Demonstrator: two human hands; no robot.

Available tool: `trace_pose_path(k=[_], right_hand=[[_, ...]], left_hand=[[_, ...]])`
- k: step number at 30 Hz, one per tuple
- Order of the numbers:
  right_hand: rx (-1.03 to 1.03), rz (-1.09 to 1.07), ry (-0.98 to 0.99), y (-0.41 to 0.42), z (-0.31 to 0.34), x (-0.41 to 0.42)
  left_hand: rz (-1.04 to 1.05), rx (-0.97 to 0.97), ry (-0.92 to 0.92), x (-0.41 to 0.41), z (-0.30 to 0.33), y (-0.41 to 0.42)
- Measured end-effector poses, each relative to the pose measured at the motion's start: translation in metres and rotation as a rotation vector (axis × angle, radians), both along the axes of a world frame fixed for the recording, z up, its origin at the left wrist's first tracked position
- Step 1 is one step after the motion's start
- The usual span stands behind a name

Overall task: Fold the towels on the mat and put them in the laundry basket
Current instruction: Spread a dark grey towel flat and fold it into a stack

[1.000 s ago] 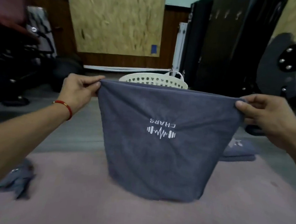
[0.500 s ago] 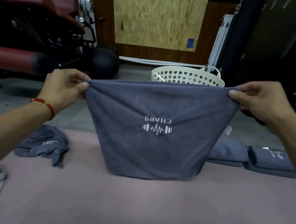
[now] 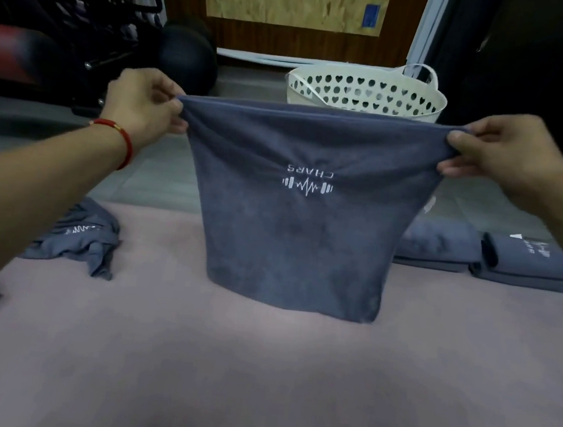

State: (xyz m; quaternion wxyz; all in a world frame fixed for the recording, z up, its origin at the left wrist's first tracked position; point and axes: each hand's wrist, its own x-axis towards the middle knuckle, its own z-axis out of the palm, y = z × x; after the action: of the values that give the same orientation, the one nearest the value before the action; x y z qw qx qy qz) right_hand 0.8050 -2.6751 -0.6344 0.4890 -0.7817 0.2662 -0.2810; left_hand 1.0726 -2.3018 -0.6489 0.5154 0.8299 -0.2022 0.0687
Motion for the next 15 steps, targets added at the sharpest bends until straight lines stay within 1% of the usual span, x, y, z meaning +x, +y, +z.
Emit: trace_pose_path(k=[3,5,7,9,11,13,15], right_hand=[[0.031,0.042,0.019,0.019,-0.024,-0.023],[0.097,0.04,0.026,0.035,-0.062,-0.043],[0.175,0.006,0.086,0.051,-0.115,-0.067],[0.226,-0.039,0.194,0.068,-0.176,-0.09],[0.246,-0.086,0.355,0.085,-0.236,-0.11],[0.253,-0.124,0.513,0.104,-0.285,-0.125],[0.232,-0.187,0.594,0.12,-0.318,-0.135]], left_hand=[[-0.091,-0.1,0.075,-0.029,-0.031,0.02],[-0.126,-0.114,0.188,-0.055,-0.075,0.042],[-0.132,-0.06,0.335,-0.088,-0.133,0.067],[-0.121,-0.019,0.523,-0.119,-0.198,0.094],[-0.08,0.068,0.691,-0.144,-0.256,0.115],[-0.055,0.149,0.77,-0.162,-0.297,0.126],[-0.017,0.109,0.788,-0.171,-0.316,0.127]])
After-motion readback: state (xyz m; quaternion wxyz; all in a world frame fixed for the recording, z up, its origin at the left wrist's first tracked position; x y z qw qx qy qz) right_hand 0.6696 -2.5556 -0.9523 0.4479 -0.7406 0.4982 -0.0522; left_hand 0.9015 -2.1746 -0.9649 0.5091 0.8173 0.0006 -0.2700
